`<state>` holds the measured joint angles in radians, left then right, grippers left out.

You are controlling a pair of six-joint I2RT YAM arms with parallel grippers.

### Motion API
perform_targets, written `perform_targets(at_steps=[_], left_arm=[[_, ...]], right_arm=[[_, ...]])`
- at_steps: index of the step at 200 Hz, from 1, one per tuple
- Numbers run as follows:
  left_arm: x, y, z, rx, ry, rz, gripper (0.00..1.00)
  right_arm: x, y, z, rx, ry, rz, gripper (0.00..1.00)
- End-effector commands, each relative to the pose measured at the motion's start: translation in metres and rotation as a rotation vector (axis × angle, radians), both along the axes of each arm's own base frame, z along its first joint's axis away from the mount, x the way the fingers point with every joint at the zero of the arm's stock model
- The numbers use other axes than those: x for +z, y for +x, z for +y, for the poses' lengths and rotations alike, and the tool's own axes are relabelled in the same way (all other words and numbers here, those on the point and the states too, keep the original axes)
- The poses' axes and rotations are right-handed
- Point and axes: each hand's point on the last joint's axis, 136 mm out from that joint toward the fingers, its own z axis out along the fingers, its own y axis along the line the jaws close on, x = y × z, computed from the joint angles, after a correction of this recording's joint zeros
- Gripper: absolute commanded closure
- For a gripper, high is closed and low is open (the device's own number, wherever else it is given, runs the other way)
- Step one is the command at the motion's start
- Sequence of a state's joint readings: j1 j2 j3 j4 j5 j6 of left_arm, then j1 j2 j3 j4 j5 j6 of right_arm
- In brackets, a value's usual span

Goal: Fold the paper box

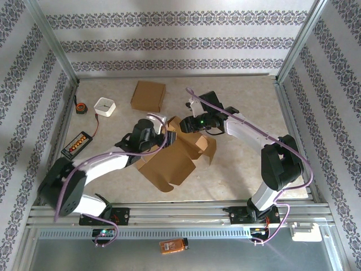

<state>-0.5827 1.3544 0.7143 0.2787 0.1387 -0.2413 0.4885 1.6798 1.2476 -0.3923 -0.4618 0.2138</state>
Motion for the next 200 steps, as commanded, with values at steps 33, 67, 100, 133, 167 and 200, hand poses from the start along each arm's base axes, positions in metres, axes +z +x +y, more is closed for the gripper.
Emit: perform_targets(at_steps=[33,67,100,133,167,200], left_arm=[[0.083,-0.031,0.052,-0.061,0.138,-0.188,0.25],[0.029,-0.010,0.096,-0.109,0.375,-0.086,0.23],[-0.020,-0.004,0.076,-0.354,0.465,-0.035,0.20],[-0.035,0.011,0.054,-0.480,0.435,0.023,0.20],[-0.044,0.025,0.043,-0.528,0.423,0.032,0.27],[-0.052,0.019,0.024,-0.625,0.404,0.052,0.40]], right_arm=[[-0.019,-0.009,-0.011,0.000,-0.066,0.045,0.55],[-0.017,-0.010,-0.010,-0.005,-0.057,0.061,0.54],[-0.008,-0.012,-0.006,0.003,-0.025,0.069,0.53],[-0.003,-0.010,-0.008,-0.008,-0.013,0.080,0.52],[0.000,-0.008,-0.007,-0.010,0.003,0.089,0.52],[0.001,-0.007,0.000,0.008,0.046,0.123,0.51]])
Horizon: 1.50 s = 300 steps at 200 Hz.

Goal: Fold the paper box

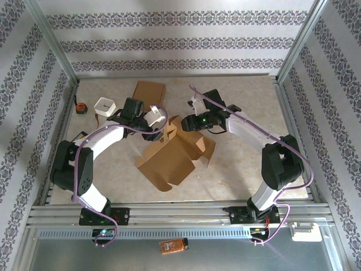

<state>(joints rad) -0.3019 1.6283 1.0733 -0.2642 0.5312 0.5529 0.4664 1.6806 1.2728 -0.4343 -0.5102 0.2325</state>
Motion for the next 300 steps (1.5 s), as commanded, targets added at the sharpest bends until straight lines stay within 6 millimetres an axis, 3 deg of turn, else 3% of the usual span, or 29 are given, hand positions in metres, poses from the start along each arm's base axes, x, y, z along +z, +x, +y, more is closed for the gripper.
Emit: perform_targets(at_steps=[1,39,62,95,109,125,158,221,242,250,261,300], left_arm=[[-0.005,-0.014,-0.019,-0.124,-0.010,0.042,0.41],[-0.012,-0.015,-0.038,-0.169,-0.026,0.045,0.61],[-0.008,-0.014,-0.045,-0.187,-0.059,0.027,0.66],[0.000,-0.008,-0.055,-0.205,-0.089,0.001,0.66],[-0.003,-0.004,-0.057,-0.201,-0.085,-0.016,0.59],[-0.006,0.000,-0.058,-0.201,-0.068,-0.052,0.60],[-0.011,0.006,-0.060,-0.205,-0.063,-0.073,0.75],[0.004,0.016,-0.075,-0.151,-0.160,-0.122,0.99],[0.009,0.017,-0.081,-0.151,-0.211,-0.120,0.97],[0.009,0.017,-0.083,-0.153,-0.221,-0.122,0.91],[0.007,0.019,-0.084,-0.148,-0.221,-0.128,0.74],[0.007,0.033,-0.079,-0.126,-0.161,-0.175,0.55]], right_arm=[[-0.006,-0.006,0.003,0.015,0.018,0.079,0.51],[-0.007,-0.003,0.006,0.022,0.056,0.123,0.51],[-0.008,-0.001,0.004,0.022,0.062,0.123,0.51],[-0.007,-0.001,0.009,0.051,0.091,0.143,0.51],[-0.005,-0.003,0.013,0.068,0.115,0.157,0.50],[-0.004,-0.002,0.014,0.077,0.128,0.165,0.50],[0.000,0.002,0.016,0.111,0.180,0.176,0.50],[0.013,0.003,0.026,0.190,0.266,0.205,0.45],[0.008,0.002,0.027,0.190,0.261,0.215,0.41],[0.007,0.002,0.026,0.190,0.263,0.221,0.41],[0.006,0.002,0.026,0.198,0.270,0.228,0.40],[0.001,0.000,0.027,0.230,0.266,0.228,0.46]])
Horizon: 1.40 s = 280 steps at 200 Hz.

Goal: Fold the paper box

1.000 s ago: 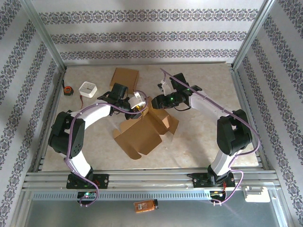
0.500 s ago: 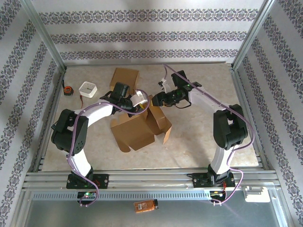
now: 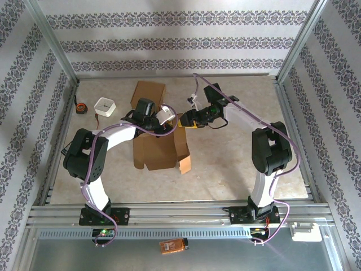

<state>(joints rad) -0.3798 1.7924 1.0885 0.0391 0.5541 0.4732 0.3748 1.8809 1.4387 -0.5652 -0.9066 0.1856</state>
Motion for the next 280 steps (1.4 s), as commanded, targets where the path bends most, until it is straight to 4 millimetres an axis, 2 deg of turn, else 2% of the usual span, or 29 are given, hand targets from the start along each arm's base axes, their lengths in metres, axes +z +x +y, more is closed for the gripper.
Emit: perform_targets(at_steps=[1,18,50,60,74,109,130,148,161,197,220,235,269,280], left_arm=[[0.023,0.002,-0.028,-0.082,-0.057,-0.090,0.55],[0.026,0.005,-0.027,-0.094,-0.034,-0.117,0.45],[0.030,0.005,-0.031,-0.152,-0.017,-0.143,0.36],[0.033,0.001,-0.035,-0.188,-0.034,-0.139,0.26],[0.036,-0.004,-0.043,-0.241,-0.071,-0.121,0.01],[0.047,-0.016,-0.062,-0.360,-0.189,-0.066,0.00],[0.054,-0.021,-0.072,-0.402,-0.263,-0.019,0.11],[0.059,-0.025,-0.076,-0.425,-0.316,0.001,0.24],[0.065,-0.028,-0.079,-0.438,-0.350,0.001,0.29],[0.081,-0.044,-0.086,-0.465,-0.381,-0.032,0.60],[0.083,-0.036,-0.080,-0.386,-0.339,-0.078,0.73],[0.078,-0.028,-0.072,-0.315,-0.280,-0.101,0.82],[0.061,-0.016,-0.049,-0.143,-0.156,-0.098,0.98],[0.056,-0.010,-0.039,-0.075,-0.116,-0.098,1.00]], right_arm=[[0.001,-0.003,0.013,0.072,0.042,-0.027,0.46],[-0.003,-0.005,0.013,0.093,0.028,-0.036,0.47],[-0.005,-0.011,0.013,0.127,0.022,-0.037,0.48],[-0.004,-0.013,0.015,0.137,0.030,-0.037,0.49],[-0.002,-0.015,0.016,0.150,0.036,-0.035,0.48],[0.000,-0.014,0.018,0.163,0.043,-0.025,0.48],[0.001,-0.014,0.019,0.168,0.050,-0.022,0.48],[0.001,-0.015,0.020,0.172,0.053,-0.020,0.48],[0.001,-0.015,0.020,0.176,0.057,-0.018,0.48],[0.000,-0.013,0.020,0.173,0.052,-0.021,0.48],[0.003,-0.011,0.018,0.162,0.043,-0.031,0.47],[0.006,-0.008,0.016,0.139,0.020,-0.048,0.42],[0.031,0.003,0.003,0.028,-0.001,-0.127,0.33],[0.039,0.008,-0.004,-0.028,-0.012,-0.147,0.30]])
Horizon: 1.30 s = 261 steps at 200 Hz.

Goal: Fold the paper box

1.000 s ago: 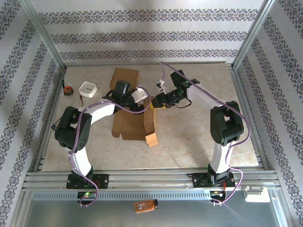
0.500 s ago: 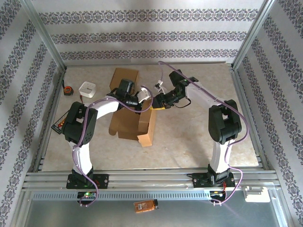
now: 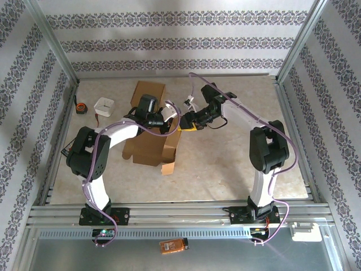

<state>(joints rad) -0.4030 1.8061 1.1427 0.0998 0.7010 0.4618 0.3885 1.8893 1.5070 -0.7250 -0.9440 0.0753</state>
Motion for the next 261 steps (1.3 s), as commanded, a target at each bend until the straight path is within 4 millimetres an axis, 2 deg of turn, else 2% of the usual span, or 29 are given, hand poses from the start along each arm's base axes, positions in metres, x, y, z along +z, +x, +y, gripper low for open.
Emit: perform_targets(at_steps=[1,25,48,69,83,97,106,128,156,172,183,200,224,247,261], left_arm=[[0.022,-0.006,-0.005,0.065,0.014,-0.046,1.00],[0.005,0.005,0.019,0.228,0.119,-0.008,1.00],[-0.008,0.013,0.041,0.412,0.191,0.040,1.00],[-0.014,0.012,0.050,0.538,0.194,0.060,1.00],[-0.018,0.007,0.046,0.569,0.170,0.054,1.00],[-0.022,0.001,0.036,0.554,0.133,0.059,1.00],[-0.024,-0.002,0.027,0.530,0.108,0.077,0.96],[-0.022,-0.013,0.008,0.455,0.065,0.100,0.92],[-0.022,-0.013,0.003,0.449,0.053,0.101,0.91],[-0.025,-0.013,0.001,0.441,0.066,0.108,0.91],[-0.024,-0.013,0.000,0.436,0.062,0.105,0.91],[-0.023,-0.012,0.001,0.441,0.058,0.099,0.91],[-0.018,-0.011,0.001,0.442,0.053,0.085,0.88],[0.002,-0.014,-0.003,0.418,0.003,0.073,0.63],[0.018,-0.019,-0.006,0.396,-0.042,0.062,0.52]], right_arm=[[0.029,0.026,-0.008,-0.122,-0.009,-0.163,0.30],[0.038,0.032,-0.027,-0.246,-0.086,-0.198,0.23],[0.047,0.023,-0.035,-0.303,-0.098,-0.241,0.20],[0.037,0.016,-0.051,-0.341,-0.222,-0.351,0.15],[0.026,0.014,-0.064,-0.374,-0.307,-0.418,0.14],[0.019,0.010,-0.065,-0.343,-0.335,-0.461,0.13],[0.012,0.005,-0.059,-0.288,-0.343,-0.476,0.13],[-0.002,-0.005,-0.040,-0.152,-0.345,-0.470,0.11],[-0.015,-0.001,-0.024,-0.084,-0.315,-0.409,0.09],[-0.019,-0.001,-0.014,-0.060,-0.285,-0.366,0.14],[-0.022,-0.001,-0.011,-0.053,-0.283,-0.354,0.23],[-0.024,-0.002,-0.010,-0.045,-0.275,-0.344,0.37],[-0.023,-0.005,-0.011,-0.035,-0.263,-0.344,0.47],[-0.021,-0.005,-0.017,-0.039,-0.280,-0.371,0.54],[-0.019,-0.003,-0.021,-0.046,-0.294,-0.393,0.56]])
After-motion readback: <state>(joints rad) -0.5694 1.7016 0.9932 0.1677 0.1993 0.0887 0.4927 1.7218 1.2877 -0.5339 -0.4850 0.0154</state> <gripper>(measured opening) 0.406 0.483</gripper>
